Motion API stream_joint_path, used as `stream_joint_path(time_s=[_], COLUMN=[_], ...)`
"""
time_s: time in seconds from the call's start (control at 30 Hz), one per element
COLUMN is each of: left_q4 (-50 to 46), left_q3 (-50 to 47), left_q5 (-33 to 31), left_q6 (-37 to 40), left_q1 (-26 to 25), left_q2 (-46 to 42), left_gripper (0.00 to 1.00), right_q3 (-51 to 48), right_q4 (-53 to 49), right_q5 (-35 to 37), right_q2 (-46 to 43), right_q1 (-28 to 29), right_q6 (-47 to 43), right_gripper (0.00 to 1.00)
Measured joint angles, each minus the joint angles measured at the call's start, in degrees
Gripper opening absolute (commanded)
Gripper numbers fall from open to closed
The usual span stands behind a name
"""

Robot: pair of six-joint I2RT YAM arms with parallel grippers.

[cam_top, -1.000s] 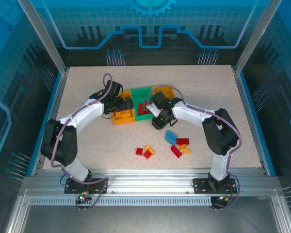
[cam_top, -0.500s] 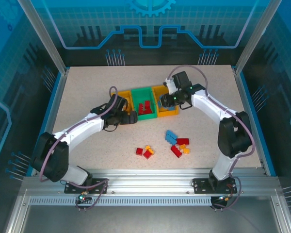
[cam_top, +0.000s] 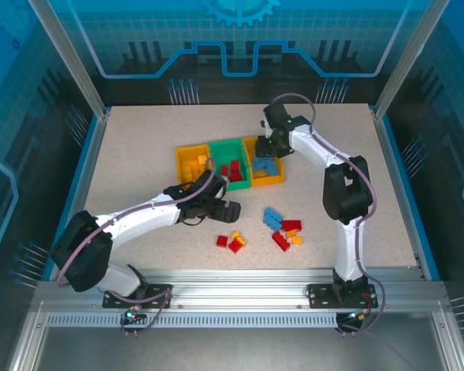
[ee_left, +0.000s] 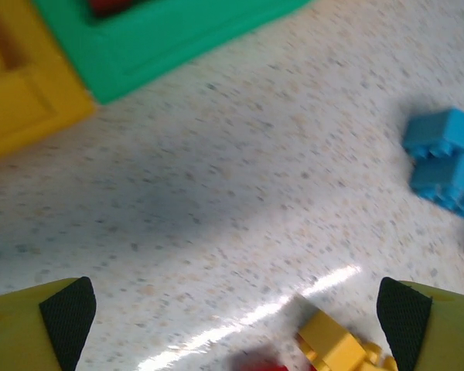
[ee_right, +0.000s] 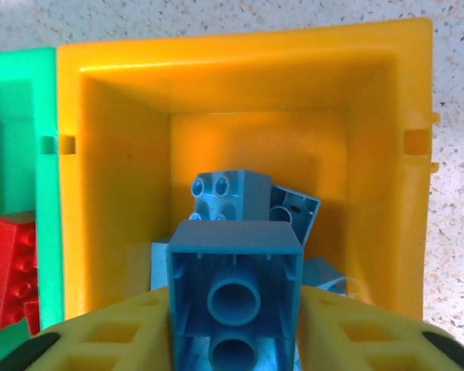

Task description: Sort the legos into containers by color

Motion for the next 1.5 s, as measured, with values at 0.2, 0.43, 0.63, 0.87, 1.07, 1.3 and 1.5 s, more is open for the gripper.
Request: stream_joint_path(time_s=[0.2, 0.43, 0.63, 0.87, 1.07, 1.3, 1.5], left_q4=[1.0, 1.2, 1.2, -1.0, -1.9, -1.4, -0.4], left_q3=[0.0, -0.9, -2.4, -4.7, -9.7, -10.9, -10.9], left_q5=[3.7, 6.4, 7.6, 5.6, 3.7, 2.8, 2.8], left_q6=[1.9, 3.6, 5.3, 3.5, -0.6, -3.4, -4.4], left_q1=[-1.3, -4.5, -5.4, -5.6, -7.2, -7.6, -8.4], left_q2=[1.4, 2.3, 2.3, 0.3, -3.5, -4.1, -3.2], left_gripper=[0.87, 0.69, 0.68, 0.69, 0.69, 0.70, 0.70], right_q3=[0.8, -4.3, -9.6, -16.7, -22.1, -23.5, -25.6], right_q4=[-1.1, -0.1, 0.9, 1.8, 1.9, 2.4, 2.8], right_q5=[-0.1, -2.1, -3.1, -2.4, -1.9, -1.5, -1.4], right_q2=[0.2, -5.3, -14.3, -20.0, -22.0, -23.7, -24.7], right_q1=[0.0, 0.0, 0.0, -0.1, -1.7, -2.8, -3.0], right_q6=[1.5, 2.0, 2.0, 1.7, 1.8, 1.8, 1.8], right_gripper=[0.69, 0.73, 0.74, 0.75, 0.75, 0.75, 0.75])
